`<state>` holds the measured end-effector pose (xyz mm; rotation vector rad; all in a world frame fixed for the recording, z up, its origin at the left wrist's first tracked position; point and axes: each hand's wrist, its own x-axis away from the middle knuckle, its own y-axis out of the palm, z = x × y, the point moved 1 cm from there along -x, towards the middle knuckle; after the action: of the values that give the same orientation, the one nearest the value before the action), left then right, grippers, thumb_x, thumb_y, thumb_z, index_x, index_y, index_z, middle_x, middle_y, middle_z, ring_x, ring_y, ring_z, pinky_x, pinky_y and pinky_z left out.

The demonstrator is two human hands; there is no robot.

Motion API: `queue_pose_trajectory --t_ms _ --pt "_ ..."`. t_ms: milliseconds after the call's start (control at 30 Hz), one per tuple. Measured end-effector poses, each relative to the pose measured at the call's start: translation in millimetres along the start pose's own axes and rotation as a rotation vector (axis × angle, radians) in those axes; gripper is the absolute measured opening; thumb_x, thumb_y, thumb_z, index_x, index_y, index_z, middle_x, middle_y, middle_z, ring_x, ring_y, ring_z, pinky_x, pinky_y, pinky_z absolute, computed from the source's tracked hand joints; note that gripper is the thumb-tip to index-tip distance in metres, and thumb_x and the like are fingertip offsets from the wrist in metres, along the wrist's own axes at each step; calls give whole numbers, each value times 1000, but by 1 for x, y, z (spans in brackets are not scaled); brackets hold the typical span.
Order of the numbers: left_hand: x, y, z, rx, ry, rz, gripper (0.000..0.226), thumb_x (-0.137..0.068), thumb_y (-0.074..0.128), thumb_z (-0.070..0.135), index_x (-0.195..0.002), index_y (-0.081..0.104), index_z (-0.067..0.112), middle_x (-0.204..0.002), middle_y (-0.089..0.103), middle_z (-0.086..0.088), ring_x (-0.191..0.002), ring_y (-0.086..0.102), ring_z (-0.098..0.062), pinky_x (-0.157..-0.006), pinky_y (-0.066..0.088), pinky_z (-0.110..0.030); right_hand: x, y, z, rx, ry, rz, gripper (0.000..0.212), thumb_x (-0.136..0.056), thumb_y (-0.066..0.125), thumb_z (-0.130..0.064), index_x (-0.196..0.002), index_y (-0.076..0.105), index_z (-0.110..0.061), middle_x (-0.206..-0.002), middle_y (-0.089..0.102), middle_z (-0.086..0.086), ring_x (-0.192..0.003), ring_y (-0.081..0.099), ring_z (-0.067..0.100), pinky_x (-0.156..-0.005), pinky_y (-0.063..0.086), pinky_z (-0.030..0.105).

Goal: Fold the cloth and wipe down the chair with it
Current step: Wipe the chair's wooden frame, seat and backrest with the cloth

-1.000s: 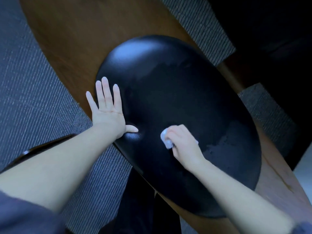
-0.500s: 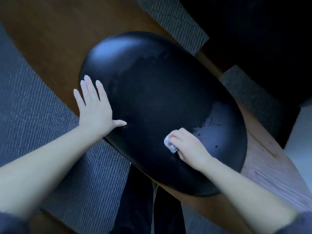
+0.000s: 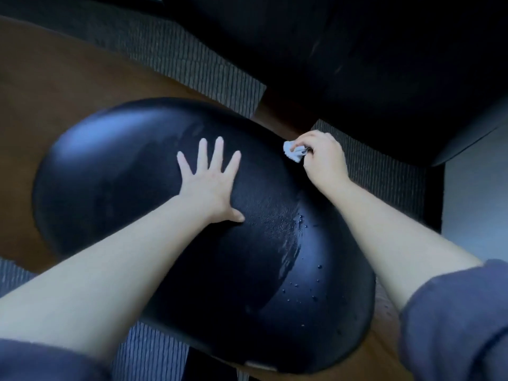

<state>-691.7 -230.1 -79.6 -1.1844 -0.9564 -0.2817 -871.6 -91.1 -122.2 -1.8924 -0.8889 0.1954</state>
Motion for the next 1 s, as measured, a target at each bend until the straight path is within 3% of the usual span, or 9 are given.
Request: queue_pose_trajectory --t_ms 300,500,600,667,767,833,900,933,1000 --pt "-47 10 26 -10 -39 -169 143 -58 67 82 -140 -40 36 -142 -55 -8 -133 -45 -42 -96 -8 -83 -34 25 26 -217 -144 -90 47 -71 42 7 -98 77 -12 -109 72 3 -105 66 17 -98 48 32" --pt "-49 1 31 -8 -95 -281 143 -57 68 83 -124 -50 35 -132 -62 -7 -129 -48 -43 -96 -9 -82 44 -24 76 -161 -56 -73 44 -70 51 23 -96 76 -3 -107 71 11 -102 65 17 -97 33 1" --pt "-49 -2 33 -3 -107 -301 143 -58 68 82 -123 -50 34 -126 -64 -7 -129 -49 -44 -96 -9 -82 59 -38 80 -99 -11 -111 39 -77 50 21 -100 74 0 -108 71 15 -105 66 27 -98 35 7" --pt "-48 -2 35 -9 -118 -311 144 -57 68 82 -123 -50 34 -131 -63 -8 -128 -49 -44 -96 -9 -82 45 -25 62 -44 56 -185 38 -88 50 9 -108 72 -14 -115 67 8 -108 61 25 -97 40 23" --pt "-49 1 35 -22 -135 -316 144 -57 68 82 -123 -50 34 -130 -63 -8 -128 -49 -44 -97 -8 -82 0 -1 35 -194 85 -328 37 -88 45 -11 -81 46 -47 -96 53 -6 -83 48 8 -79 35 19" --pt "-49 1 36 -27 -128 -306 143 -58 67 82 -124 -50 34 -133 -62 -9 -129 -49 -44 -97 -8 -82 -4 1 29 -389 -119 -533 14 -75 43 -23 -64 39 -28 -72 44 7 -62 36 14 -62 31 23" --pt "-48 0 36 -29 -125 -296 143 -58 67 83 -125 -50 34 -137 -59 -9 -130 -48 -44 -97 -8 -82 27 -11 41 -428 -195 -570 13 -73 44 -14 -60 45 -14 -64 46 12 -58 39 25 -60 36 25" --pt "-47 0 37 -32 -129 -293 143 -58 67 82 -126 -49 34 -138 -59 -9 -130 -47 -44 -97 -8 -82 46 -15 50 -370 -160 -550 18 -74 44 -3 -63 57 -7 -70 58 14 -67 51 22 -69 43 20" --pt "-47 -1 38 -37 -134 -292 144 -58 67 82 -128 -49 33 -138 -58 -9 -131 -47 -43 -98 -7 -82 77 -21 65 -154 -168 -202 31 -76 43 4 -84 73 1 -96 72 13 -93 63 16 -92 44 18"
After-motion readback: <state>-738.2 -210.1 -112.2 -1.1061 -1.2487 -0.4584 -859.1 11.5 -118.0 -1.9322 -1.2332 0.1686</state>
